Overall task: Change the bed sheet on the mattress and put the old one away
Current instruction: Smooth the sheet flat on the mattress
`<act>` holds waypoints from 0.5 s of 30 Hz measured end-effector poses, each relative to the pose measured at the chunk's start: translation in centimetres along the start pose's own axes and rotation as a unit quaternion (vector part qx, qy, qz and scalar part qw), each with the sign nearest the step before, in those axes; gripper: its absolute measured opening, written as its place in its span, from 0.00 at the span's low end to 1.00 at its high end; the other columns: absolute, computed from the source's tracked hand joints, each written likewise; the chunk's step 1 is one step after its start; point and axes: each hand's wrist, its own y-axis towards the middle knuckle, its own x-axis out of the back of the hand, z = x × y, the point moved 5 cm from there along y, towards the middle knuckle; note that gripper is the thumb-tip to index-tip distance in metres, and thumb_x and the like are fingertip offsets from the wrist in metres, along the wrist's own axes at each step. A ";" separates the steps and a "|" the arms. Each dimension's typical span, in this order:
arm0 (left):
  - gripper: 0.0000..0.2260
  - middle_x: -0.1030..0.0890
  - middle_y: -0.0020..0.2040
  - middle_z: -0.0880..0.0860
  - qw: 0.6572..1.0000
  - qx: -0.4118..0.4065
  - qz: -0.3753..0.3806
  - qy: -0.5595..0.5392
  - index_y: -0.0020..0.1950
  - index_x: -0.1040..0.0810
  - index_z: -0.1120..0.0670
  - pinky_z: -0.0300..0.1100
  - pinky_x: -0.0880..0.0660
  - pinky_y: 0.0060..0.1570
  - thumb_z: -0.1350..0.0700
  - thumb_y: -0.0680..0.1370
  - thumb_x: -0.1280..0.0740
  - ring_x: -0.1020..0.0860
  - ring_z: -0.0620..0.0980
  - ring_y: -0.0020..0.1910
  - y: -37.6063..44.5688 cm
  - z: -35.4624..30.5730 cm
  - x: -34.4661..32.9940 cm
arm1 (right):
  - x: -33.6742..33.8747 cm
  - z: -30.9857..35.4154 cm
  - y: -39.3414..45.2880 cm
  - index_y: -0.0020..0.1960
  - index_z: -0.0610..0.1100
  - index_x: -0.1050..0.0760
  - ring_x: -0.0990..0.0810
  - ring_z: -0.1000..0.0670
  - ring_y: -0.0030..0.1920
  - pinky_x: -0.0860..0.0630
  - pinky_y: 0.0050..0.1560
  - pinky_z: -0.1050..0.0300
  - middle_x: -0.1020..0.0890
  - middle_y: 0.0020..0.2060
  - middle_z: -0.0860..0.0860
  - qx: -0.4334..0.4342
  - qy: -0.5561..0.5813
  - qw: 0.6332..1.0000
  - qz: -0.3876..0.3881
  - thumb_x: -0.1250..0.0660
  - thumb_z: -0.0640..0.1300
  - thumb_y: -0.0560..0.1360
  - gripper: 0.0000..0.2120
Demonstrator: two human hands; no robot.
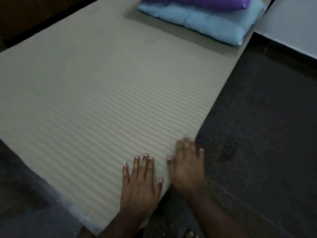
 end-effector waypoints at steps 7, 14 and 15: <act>0.31 0.35 0.79 0.58 0.999 0.038 -0.013 0.034 0.79 0.35 0.58 0.67 0.42 0.73 0.41 0.81 0.46 0.38 0.59 0.78 1.0 -3.9 -0.5 | -2.2 -3.3 3.4 0.77 0.46 0.34 0.38 0.43 0.78 0.47 0.75 0.31 0.35 0.78 0.48 0.067 0.022 0.995 0.075 0.47 0.62 0.79 0.32; 0.29 0.39 0.80 0.56 0.997 0.067 -0.032 0.006 0.79 0.37 0.57 0.66 0.43 0.75 0.45 0.82 0.49 0.42 0.58 0.80 12.4 -6.4 -0.1 | 0.3 -4.7 9.7 0.75 0.42 0.33 0.38 0.40 0.77 0.42 0.74 0.32 0.34 0.77 0.42 0.093 0.051 0.994 0.028 0.47 0.55 0.79 0.29; 0.28 0.39 0.80 0.56 0.997 0.073 -0.025 0.012 0.78 0.35 0.58 0.67 0.42 0.74 0.46 0.81 0.48 0.41 0.59 0.79 12.9 -6.3 -0.4 | -0.1 -3.5 10.5 0.75 0.44 0.32 0.38 0.41 0.78 0.43 0.75 0.33 0.34 0.77 0.43 0.136 0.057 0.989 0.027 0.46 0.54 0.79 0.28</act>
